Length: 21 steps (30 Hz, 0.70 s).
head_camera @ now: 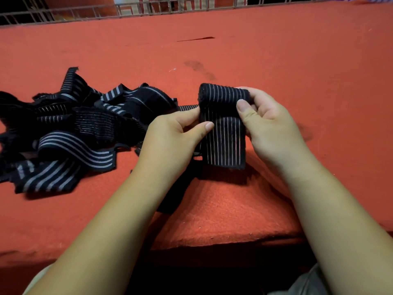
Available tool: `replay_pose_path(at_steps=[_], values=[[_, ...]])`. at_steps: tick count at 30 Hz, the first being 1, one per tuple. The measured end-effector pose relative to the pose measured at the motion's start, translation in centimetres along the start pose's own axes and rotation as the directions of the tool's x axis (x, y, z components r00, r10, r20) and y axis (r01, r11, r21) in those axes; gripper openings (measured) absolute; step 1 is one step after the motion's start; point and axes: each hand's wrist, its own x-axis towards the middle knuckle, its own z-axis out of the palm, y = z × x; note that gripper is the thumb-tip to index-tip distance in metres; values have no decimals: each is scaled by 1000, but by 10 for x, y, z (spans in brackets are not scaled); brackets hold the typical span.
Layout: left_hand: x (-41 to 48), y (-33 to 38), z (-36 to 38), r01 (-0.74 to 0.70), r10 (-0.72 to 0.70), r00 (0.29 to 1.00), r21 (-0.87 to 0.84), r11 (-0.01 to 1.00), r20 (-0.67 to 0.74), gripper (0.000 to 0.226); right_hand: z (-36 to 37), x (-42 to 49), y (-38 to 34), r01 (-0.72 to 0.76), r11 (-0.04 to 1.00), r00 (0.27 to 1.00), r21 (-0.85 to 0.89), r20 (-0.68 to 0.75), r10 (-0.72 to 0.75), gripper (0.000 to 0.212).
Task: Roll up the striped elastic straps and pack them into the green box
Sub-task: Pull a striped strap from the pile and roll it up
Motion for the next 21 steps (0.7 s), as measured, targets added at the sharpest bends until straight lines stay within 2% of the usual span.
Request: replay_pose_path(at_steps=[7, 15, 21], values=[[3, -3, -4, 146, -135, 989, -226, 963, 66, 25, -5, 3, 2, 39, 998, 999, -57, 7, -38, 29], [8, -3, -11, 251, -186, 964, -410, 877, 193, 28, -2, -1, -2, 80, 996, 996, -37, 45, -78, 34], [8, -3, -12, 304, -217, 950, -512, 803, 223, 23, 2, -3, -5, 103, 994, 992, 20, 70, -104, 38]])
